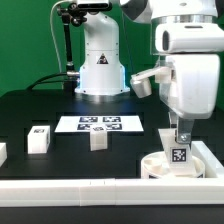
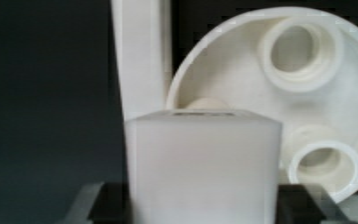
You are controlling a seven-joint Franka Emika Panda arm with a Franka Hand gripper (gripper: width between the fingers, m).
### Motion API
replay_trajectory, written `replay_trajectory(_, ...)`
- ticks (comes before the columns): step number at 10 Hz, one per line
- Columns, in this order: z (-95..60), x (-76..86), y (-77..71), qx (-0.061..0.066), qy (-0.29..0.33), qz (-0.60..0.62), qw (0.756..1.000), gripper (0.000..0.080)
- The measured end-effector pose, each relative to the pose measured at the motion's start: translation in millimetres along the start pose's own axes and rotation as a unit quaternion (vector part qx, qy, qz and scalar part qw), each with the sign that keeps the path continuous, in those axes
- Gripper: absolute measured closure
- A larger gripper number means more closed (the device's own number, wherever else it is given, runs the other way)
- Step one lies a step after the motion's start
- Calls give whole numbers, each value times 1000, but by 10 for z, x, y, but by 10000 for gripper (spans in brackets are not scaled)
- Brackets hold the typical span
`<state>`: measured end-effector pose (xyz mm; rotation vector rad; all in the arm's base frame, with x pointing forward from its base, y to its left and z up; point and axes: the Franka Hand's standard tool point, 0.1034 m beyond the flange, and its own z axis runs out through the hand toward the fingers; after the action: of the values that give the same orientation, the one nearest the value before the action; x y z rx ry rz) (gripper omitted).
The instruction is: Assemble stool
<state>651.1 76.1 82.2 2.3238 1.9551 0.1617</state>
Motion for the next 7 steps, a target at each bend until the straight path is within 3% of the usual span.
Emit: replay_trajectory(7, 5, 25, -24, 4, 12, 264, 964, 456)
